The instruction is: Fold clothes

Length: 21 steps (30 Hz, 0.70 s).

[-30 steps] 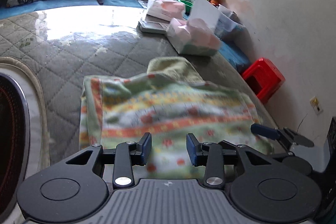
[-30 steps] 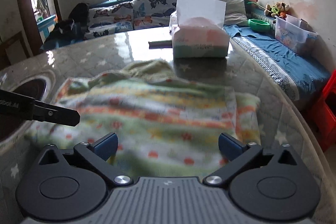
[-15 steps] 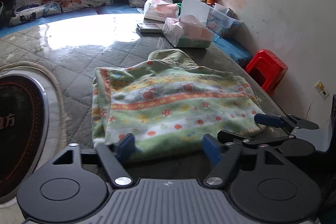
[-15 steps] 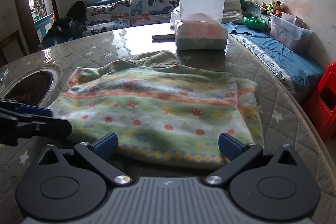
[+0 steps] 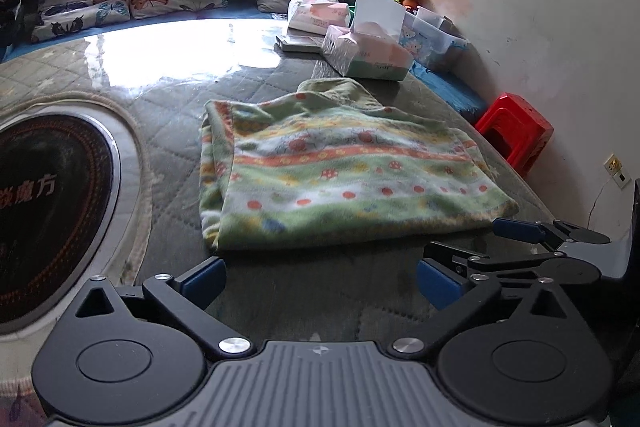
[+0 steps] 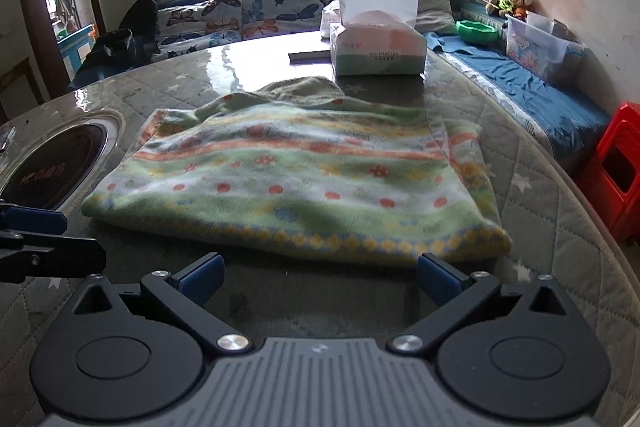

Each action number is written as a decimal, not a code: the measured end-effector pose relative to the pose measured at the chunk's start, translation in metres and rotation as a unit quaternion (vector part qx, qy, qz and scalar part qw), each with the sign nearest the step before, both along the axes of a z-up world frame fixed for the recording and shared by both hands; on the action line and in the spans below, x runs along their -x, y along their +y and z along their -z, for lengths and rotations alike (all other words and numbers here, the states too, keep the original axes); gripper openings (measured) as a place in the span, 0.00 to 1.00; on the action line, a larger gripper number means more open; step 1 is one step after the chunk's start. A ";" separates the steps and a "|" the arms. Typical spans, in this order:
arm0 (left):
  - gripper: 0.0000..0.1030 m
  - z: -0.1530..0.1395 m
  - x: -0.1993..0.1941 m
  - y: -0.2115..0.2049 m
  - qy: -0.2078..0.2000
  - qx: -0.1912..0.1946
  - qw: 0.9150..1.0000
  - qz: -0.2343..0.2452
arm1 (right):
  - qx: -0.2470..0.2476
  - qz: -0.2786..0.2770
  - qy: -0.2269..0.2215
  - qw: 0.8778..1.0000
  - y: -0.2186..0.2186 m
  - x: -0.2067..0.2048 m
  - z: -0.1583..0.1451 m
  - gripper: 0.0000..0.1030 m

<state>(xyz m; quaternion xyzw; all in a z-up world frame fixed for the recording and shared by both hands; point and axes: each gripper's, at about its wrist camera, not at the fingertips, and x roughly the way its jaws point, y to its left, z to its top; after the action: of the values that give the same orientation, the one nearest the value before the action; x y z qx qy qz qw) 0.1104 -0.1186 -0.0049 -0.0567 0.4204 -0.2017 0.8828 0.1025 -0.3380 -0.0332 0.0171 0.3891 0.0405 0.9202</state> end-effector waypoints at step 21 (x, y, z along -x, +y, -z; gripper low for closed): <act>1.00 0.002 0.033 0.011 0.001 -0.021 1.000 -0.004 | -0.004 0.014 0.005 1.000 0.010 0.031 0.001 1.00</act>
<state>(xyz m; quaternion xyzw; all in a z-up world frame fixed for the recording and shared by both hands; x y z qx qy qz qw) 0.0777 -0.1078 -0.0073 -0.0405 0.4250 -0.1889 0.8843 0.0710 -0.3275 -0.0338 0.0261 0.3928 0.0290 0.9188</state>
